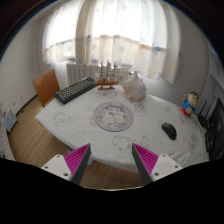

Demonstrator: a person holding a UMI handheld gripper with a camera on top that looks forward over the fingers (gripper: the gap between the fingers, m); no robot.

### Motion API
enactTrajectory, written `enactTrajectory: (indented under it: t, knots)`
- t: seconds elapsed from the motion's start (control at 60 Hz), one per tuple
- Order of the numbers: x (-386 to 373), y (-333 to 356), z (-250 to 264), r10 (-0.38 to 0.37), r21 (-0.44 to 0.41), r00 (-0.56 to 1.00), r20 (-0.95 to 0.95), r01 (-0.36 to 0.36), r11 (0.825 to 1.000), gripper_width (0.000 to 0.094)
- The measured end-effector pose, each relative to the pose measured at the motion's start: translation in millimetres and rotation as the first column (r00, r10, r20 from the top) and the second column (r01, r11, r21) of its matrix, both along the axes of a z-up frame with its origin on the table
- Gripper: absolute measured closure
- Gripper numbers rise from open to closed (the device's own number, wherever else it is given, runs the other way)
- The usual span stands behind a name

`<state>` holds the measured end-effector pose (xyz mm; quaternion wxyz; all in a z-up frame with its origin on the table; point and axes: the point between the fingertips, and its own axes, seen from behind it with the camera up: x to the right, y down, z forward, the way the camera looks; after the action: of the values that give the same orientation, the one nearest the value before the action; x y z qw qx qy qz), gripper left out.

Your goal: Arrange mouse

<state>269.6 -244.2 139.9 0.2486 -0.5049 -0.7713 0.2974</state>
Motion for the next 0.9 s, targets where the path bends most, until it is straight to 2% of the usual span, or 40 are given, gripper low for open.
enactTrajectory:
  t: [0.183,0.25,0.4,0.533,0.65,0.75,0.9]
  knots:
    - [-19.8,51.7,-9.6,-0.107,0.004,0.994,-0.014,0.107,0.994,0.0082]
    - [-34.9,96.9,-13.2,-0.147,0.015,0.989,-0.031,0.148,0.989,0.0081]
    - [-53.0,176.4,-21.6,-0.278,0.038,0.957,-0.081,0.282,0.959,0.0081]
    - [-61.5,229.5,-35.3,-0.358,0.027,0.929,-0.095,0.361,0.932,0.0079]
    - [-73.6,261.1,-46.0,-0.396,0.013,0.911,-0.118,0.4,0.917,0.0079]
    - [-88.1,274.1,-54.8,-0.418,-0.033,0.9,-0.126,0.417,0.908,0.0081]
    - [-125.1,287.7,-66.2,-0.393,-0.058,0.9,-0.188,0.389,0.919,0.008]
